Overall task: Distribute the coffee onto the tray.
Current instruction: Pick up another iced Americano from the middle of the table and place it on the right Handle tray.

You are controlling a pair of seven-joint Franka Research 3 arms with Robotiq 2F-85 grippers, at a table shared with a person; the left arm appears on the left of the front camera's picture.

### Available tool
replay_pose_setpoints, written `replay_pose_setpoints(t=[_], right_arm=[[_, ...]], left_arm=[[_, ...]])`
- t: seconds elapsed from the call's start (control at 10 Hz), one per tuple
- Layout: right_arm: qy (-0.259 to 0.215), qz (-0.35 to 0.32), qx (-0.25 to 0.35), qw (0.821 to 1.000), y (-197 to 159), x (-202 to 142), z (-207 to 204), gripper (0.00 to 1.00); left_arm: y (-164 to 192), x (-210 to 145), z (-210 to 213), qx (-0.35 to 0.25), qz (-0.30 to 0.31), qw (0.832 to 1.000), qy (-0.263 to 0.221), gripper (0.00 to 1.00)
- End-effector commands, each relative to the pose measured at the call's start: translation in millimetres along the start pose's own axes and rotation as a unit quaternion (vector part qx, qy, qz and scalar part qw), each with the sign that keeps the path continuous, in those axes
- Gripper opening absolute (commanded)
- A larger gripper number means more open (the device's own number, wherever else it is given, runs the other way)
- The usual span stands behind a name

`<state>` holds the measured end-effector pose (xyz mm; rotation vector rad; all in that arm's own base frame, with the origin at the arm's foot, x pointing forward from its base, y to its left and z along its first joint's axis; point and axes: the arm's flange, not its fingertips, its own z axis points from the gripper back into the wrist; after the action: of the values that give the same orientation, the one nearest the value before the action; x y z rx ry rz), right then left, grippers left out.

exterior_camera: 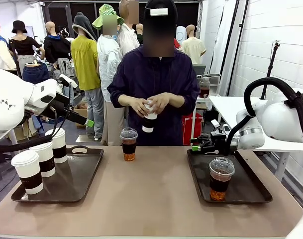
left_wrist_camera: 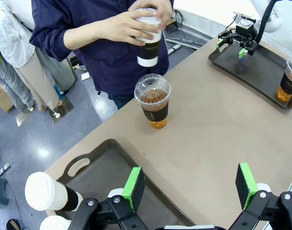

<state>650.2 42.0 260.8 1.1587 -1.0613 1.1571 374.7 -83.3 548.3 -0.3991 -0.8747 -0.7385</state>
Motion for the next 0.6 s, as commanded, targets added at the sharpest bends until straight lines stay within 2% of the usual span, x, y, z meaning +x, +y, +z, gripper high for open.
replay_pose_setpoints(t=[0.0, 0.5], right_arm=[[0.0, 0.0, 0.0, 1.0, 0.0, 0.5, -0.7, 1.0], [0.003, -0.001, 0.002, 1.0, -5.8, -1.5, -6.7, 1.0]], left_arm=[[1.5, -1.1, 0.4, -0.004, 0.003, 1.0, -0.001, 1.0], [1.5, -1.1, 0.4, -0.004, 0.003, 1.0, -0.001, 1.0]])
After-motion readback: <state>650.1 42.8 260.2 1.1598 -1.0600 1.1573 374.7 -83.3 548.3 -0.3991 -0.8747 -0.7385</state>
